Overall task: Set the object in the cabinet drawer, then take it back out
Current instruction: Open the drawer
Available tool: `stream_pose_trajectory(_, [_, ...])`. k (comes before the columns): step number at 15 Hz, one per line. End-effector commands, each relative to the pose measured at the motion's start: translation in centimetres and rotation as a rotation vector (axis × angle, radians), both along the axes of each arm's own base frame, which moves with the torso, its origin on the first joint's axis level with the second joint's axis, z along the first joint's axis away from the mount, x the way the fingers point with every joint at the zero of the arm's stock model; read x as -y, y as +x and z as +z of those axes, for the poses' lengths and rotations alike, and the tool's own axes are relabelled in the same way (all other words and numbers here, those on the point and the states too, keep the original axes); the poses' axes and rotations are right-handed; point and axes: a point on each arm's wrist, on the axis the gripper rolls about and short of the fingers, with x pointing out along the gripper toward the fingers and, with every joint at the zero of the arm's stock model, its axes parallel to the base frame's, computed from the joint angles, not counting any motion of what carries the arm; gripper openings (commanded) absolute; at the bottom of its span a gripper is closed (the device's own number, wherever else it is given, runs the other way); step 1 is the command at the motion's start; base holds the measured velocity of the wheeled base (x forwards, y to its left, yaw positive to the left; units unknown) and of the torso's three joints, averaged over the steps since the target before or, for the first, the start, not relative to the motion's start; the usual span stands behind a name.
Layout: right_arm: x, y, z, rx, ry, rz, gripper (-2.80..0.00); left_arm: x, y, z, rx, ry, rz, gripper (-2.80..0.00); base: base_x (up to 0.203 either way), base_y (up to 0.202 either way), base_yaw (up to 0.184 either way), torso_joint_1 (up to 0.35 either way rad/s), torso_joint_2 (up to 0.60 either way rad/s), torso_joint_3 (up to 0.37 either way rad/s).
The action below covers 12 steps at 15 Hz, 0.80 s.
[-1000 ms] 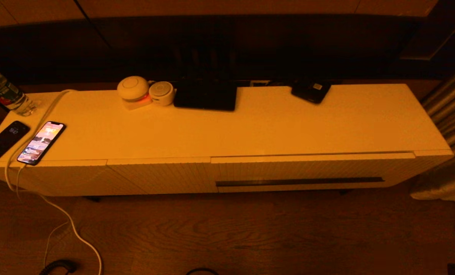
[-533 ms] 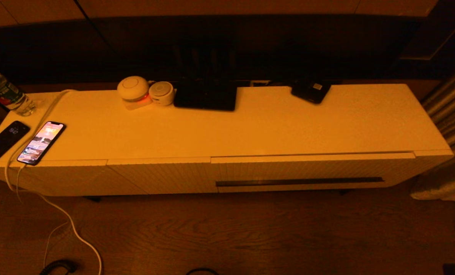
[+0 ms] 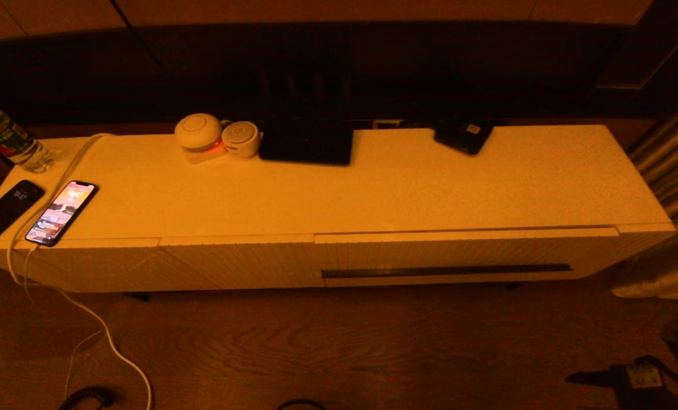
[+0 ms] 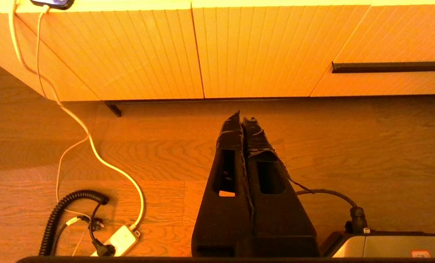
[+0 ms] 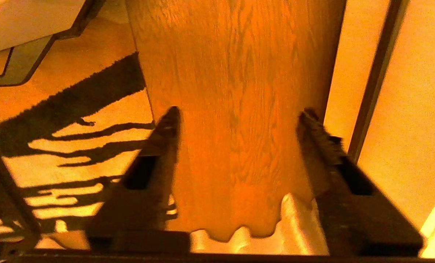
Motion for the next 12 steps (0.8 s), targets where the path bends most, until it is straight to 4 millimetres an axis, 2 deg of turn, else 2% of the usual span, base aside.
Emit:
stream_pose_trajectory(1, [-1.4, 1.8, -0.8, -0.064, -0.045, 0.027, 0.00, 0.0, 0.0, 0.0, 0.000, -0.001, 0.000, -2.80, 0.000, 0.000, 0.000, 0.000, 0.00, 0.000])
stream_pose_trajectory(5, [-4.1, 5.2, -1.6, -0.130, -0.049, 0.081, 0.00, 0.0, 0.0, 0.0, 0.000, -0.001, 0.000, -2.80, 0.000, 0.000, 0.000, 0.000, 0.00, 0.000])
stream_pose_trajectory(8, [-5.6, 7.1, -2.7, -0.140, -0.019, 0.104, 0.00, 0.0, 0.0, 0.0, 0.000, -0.001, 0.000, -2.80, 0.000, 0.000, 0.000, 0.000, 0.00, 0.000])
stream_pose_trajectory(12, [-5.7, 8.9, -4.3, -0.105, 0.008, 0.069, 0.00, 0.0, 0.0, 0.0, 0.000, -0.001, 0.000, -2.80, 0.000, 0.000, 0.000, 0.000, 0.00, 0.000])
